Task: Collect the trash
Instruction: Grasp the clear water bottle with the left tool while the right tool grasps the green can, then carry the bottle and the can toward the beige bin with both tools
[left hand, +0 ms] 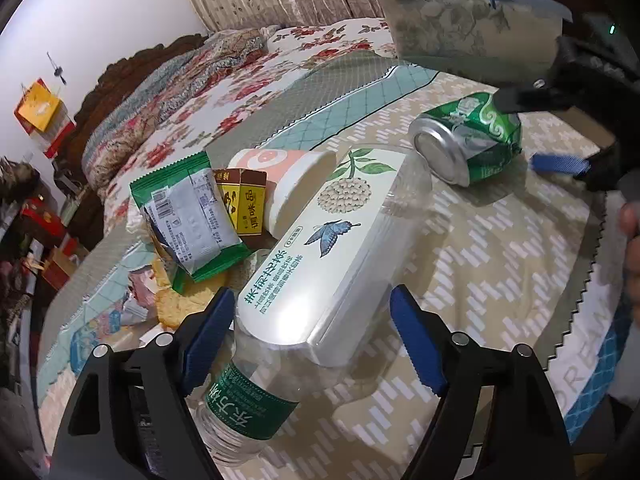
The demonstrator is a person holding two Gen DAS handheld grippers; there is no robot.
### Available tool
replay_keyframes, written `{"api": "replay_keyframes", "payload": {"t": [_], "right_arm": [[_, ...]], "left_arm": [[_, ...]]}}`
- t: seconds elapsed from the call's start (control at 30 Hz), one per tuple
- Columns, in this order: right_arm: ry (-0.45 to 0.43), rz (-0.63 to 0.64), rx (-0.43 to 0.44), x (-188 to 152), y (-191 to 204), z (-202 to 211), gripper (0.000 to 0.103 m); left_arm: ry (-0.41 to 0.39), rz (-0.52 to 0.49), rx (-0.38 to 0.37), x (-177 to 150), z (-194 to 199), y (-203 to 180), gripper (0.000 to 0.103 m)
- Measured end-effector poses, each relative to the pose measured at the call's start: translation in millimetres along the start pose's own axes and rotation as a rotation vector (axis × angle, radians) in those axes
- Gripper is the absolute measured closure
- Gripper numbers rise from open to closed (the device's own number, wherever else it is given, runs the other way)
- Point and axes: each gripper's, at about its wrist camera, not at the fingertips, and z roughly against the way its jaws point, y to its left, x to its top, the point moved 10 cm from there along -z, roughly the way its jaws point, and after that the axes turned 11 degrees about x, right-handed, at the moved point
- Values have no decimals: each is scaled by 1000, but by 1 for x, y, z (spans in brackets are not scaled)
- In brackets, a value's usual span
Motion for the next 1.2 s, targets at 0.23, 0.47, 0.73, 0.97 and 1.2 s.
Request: {"api": "replay_keyframes", "payload": {"t": [0.23, 0.47, 0.73, 0.97, 1.2], "right_arm": [[-54, -27, -2, 5, 4, -24, 31], [-62, -45, 62, -1, 12, -34, 72], [-41, 37, 109, -41, 42, -12, 85], [-64, 163, 84, -67, 59, 21, 85], [-86, 221, 57, -74, 63, 41, 85]], "left_arm": [[3, 80, -51, -5, 10, 5, 33], [16, 143, -115, -18, 26, 5, 35], [26, 174, -123, -31, 34, 7, 35], [35, 201, -137, -36, 39, 12, 35], [36, 213, -140, -38, 42, 13, 36]]}}
